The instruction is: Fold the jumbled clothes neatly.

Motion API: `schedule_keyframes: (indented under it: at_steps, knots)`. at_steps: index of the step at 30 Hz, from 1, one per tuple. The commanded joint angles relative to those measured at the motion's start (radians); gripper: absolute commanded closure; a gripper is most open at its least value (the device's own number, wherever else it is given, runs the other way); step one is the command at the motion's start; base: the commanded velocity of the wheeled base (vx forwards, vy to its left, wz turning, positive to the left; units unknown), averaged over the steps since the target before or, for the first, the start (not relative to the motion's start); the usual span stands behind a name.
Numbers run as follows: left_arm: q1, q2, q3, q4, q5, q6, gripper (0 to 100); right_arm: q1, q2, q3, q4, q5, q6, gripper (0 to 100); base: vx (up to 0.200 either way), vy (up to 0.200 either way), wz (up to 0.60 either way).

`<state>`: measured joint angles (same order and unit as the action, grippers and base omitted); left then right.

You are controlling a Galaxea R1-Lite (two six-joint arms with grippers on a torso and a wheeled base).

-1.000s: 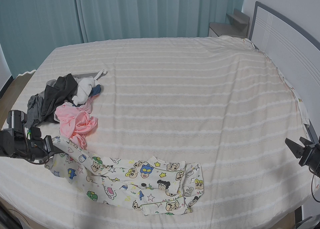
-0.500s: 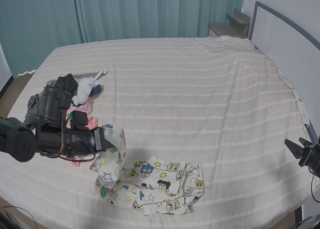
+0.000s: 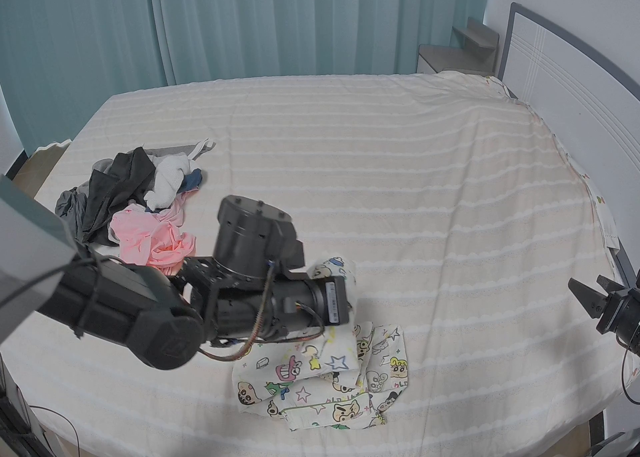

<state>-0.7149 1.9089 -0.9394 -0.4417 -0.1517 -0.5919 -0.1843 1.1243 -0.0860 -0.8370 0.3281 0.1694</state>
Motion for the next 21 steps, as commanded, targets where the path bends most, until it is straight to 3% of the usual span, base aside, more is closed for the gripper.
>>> schedule_keyframes:
  at_steps: [1,17,18,21]
  knots:
    - [-0.061,0.111,-0.007,-0.054,0.020,-0.019,100,0.000,0.008,0.002,-0.001,0.000,-0.001,0,0.000,0.000,0.00]
    - [-0.097,0.154,0.007,-0.167,0.020,-0.032,100,0.002,0.009,0.003,-0.001,0.000,-0.002,0,0.000,0.000,0.00]
    - [-0.097,0.153,0.008,-0.167,0.020,-0.032,0,0.002,0.009,0.003,-0.001,0.002,-0.002,0,0.000,0.000,0.00]
    - [-0.098,0.156,0.008,-0.172,0.021,-0.035,0,0.002,0.011,0.005,-0.001,0.002,-0.002,0,0.000,0.000,0.00]
